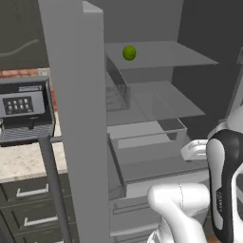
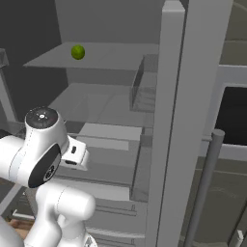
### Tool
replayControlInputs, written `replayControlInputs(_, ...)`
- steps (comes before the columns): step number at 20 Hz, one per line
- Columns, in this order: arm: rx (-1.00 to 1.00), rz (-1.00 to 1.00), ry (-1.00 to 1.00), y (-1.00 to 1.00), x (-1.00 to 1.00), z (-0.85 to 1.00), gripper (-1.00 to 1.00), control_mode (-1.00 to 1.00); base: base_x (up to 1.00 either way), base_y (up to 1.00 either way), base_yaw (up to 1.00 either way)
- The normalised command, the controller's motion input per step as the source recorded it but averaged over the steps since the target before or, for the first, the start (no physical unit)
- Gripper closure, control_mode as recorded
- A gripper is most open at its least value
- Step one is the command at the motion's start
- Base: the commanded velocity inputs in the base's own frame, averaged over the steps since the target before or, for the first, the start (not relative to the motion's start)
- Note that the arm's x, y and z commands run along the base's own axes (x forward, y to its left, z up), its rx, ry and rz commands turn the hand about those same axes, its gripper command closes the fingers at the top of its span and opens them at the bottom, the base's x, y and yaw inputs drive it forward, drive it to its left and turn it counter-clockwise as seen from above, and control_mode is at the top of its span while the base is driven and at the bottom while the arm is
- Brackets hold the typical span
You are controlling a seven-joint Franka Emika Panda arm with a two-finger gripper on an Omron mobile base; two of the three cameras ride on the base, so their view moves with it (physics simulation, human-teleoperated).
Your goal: Gather the lime and corn from the fridge and place them on a tray on the dining counter. Then gather the steaks from the fridge and place them on the other tray.
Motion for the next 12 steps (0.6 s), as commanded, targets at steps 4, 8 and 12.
replayControlInputs(4,0.0,0.0,0.0,0.0,0.0,0.0,-1.0,1.0,0.76,0.08,-0.1)
replayControlInputs(8,0.0,0.0,0.0,0.0,0.0,0.0,-1.0,1.0,0.67,0.0,0.0)
replayControlInputs(12,0.0,0.0,0.0,0.0,0.0,0.0,-1.0,1.0,0.44,0.0,0.0)
